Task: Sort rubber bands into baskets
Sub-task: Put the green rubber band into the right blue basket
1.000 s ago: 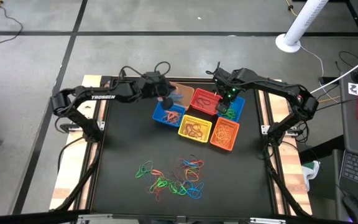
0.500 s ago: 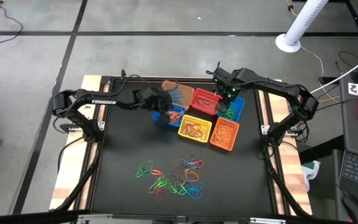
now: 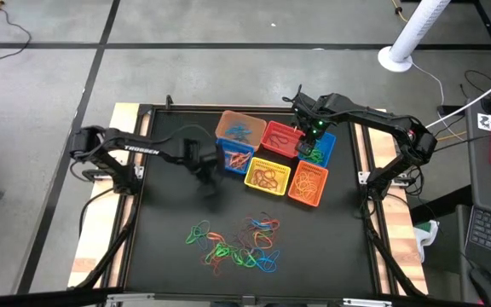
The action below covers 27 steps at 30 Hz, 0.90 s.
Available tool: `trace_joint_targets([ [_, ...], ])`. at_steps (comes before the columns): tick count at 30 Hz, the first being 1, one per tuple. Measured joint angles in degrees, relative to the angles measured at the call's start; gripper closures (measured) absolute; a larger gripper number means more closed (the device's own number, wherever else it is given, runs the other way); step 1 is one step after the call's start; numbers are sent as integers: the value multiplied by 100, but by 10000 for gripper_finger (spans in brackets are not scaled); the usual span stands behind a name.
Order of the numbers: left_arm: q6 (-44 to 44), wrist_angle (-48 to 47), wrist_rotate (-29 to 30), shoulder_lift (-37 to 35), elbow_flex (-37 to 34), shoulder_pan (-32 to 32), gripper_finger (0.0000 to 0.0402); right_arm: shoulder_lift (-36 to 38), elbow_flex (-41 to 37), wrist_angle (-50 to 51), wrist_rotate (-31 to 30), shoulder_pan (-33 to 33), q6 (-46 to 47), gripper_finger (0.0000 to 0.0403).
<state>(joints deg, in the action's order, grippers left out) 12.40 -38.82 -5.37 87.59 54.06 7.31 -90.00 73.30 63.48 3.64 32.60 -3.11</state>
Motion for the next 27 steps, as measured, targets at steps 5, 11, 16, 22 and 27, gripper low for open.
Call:
trace_joint_targets([
  [5,773,-200,-362,0,-85,-782,236,0,0,0,-2,0,0,265],
  [11,1650,222,-360,0,-435,-1740,229,0,0,2,-2,0,0,265],
  [16,2250,731,-291,0,-609,-2361,229,0,0,0,-2,0,2,265],
  [22,2635,1216,587,0,-876,-2812,229,0,0,0,-2,0,1,265],
  [27,2887,1258,914,0,-1017,-2883,229,0,0,0,-2,1,0,265],
])
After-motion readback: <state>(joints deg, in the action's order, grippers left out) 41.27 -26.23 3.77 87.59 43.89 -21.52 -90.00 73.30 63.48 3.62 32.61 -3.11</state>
